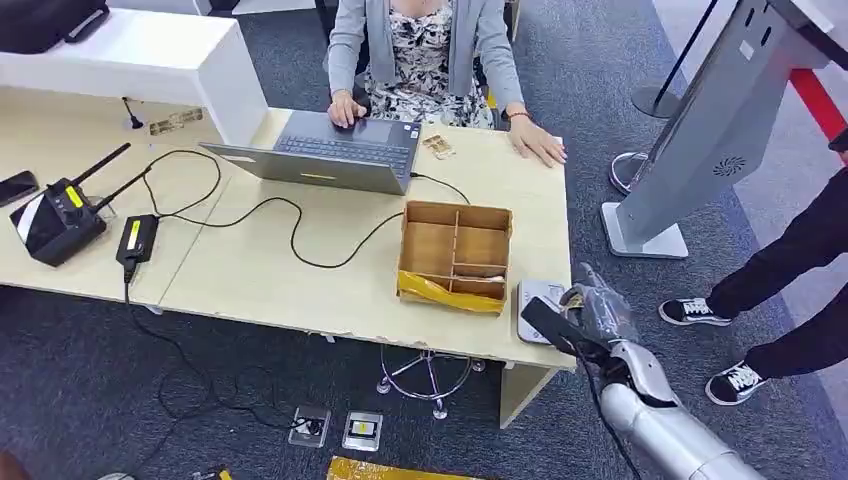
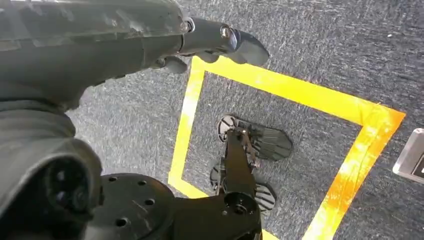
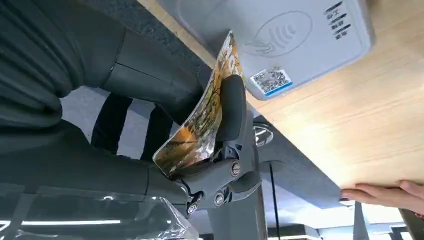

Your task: Pass the card to the sensor for recognition and then transmit it.

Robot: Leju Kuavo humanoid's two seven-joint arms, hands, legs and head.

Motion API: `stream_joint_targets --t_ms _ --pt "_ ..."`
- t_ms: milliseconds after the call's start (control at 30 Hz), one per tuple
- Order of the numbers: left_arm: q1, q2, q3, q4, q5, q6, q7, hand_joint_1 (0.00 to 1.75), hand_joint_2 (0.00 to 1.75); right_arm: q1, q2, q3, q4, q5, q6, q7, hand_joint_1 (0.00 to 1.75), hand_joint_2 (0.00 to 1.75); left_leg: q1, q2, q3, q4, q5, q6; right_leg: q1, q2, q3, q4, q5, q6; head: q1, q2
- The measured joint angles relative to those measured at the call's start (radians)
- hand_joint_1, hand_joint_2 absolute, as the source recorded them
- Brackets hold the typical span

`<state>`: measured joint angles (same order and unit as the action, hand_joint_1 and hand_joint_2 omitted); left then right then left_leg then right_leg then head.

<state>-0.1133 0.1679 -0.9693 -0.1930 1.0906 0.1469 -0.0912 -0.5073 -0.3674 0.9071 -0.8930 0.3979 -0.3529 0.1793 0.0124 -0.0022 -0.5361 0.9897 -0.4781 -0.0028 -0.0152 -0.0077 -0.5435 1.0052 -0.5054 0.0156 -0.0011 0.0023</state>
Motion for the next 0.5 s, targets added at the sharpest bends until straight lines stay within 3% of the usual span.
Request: stream_joint_targets --t_ms 500 --pt "-0.001 0.010 0.000 0.001 -0.048 -0.030 -0.028 0.00 0.00 -0.130 -0.016 -0.052 -0.170 0.161 0.120 0.100 1.75 1.75 0.000 0.000 -0.002 0.000 0.001 0.000 0.000 0.001 -0.001 0.000 0.001 0.000 0.000 0.000"
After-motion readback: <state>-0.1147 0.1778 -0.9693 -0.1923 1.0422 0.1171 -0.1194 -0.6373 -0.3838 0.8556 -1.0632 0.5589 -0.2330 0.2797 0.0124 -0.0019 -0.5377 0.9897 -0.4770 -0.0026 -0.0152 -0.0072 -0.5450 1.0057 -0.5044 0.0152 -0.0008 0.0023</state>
